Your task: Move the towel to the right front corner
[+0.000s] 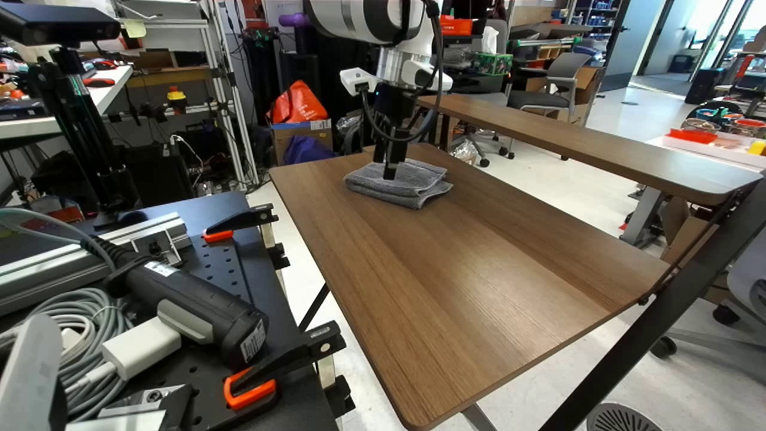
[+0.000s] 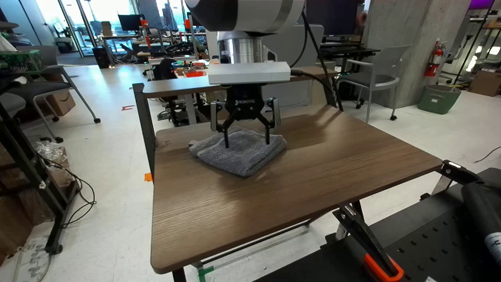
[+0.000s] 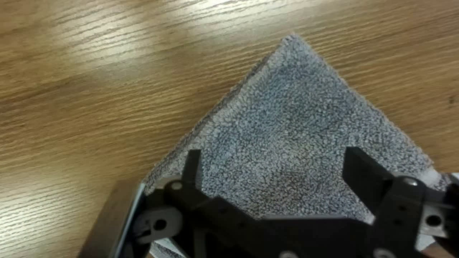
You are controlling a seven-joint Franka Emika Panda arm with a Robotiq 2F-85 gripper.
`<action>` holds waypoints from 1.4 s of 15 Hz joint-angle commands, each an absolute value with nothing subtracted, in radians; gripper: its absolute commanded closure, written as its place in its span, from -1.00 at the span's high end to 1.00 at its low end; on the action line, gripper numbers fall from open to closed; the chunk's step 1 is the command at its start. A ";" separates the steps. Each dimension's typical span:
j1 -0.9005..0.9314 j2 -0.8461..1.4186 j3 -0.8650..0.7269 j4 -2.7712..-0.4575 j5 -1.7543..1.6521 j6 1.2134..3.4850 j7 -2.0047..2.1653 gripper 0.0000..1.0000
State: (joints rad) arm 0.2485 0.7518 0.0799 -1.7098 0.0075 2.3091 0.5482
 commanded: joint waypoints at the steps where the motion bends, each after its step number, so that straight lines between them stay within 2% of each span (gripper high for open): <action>1: 0.267 0.812 0.056 -1.617 0.029 2.257 0.529 1.00; 11: 0.260 0.896 0.030 -1.546 0.034 2.260 0.537 1.00; 21: 0.172 0.815 0.003 -1.720 0.144 2.325 0.542 1.00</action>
State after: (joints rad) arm 0.2051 0.8504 0.0151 -1.6245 0.0931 2.2914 0.5493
